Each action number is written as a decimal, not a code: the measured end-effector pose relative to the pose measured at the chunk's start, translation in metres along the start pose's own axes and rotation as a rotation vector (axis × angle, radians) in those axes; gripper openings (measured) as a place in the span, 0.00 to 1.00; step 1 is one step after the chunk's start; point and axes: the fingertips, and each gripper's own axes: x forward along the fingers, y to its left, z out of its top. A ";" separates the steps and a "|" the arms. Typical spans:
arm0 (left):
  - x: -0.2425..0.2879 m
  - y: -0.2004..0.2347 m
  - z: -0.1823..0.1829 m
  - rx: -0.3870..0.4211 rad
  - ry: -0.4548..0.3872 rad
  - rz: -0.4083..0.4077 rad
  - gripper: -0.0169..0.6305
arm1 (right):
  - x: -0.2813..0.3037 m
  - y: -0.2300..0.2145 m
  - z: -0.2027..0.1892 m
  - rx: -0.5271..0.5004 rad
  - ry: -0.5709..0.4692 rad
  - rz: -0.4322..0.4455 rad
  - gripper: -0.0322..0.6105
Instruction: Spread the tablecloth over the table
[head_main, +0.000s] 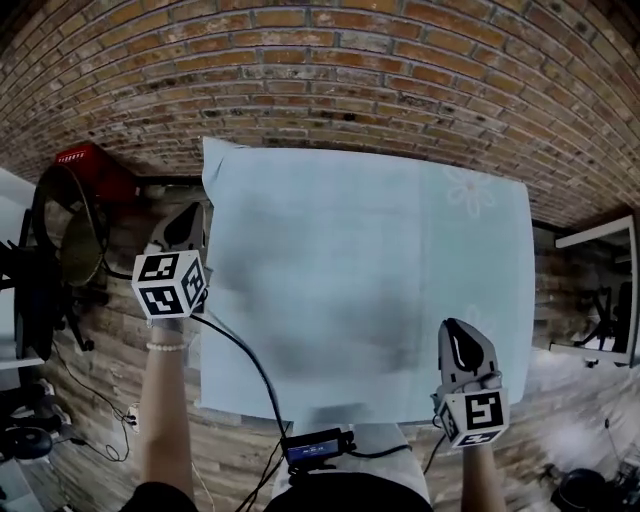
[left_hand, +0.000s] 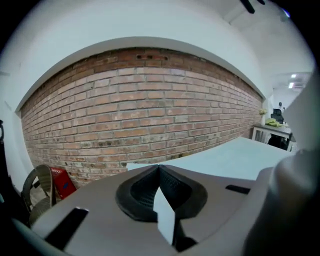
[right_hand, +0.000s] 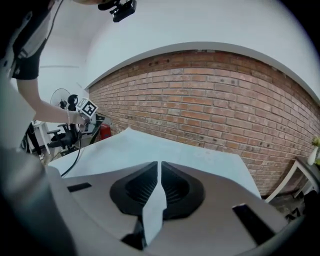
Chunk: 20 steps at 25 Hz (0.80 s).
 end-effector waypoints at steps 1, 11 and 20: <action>-0.013 -0.017 0.008 0.011 -0.018 -0.012 0.05 | -0.009 -0.006 0.002 0.001 -0.018 -0.003 0.12; -0.117 -0.158 0.067 0.052 -0.161 -0.106 0.05 | -0.097 -0.050 0.005 -0.006 -0.161 -0.003 0.12; -0.211 -0.286 0.081 0.128 -0.221 -0.185 0.05 | -0.158 -0.063 0.016 0.021 -0.278 0.035 0.12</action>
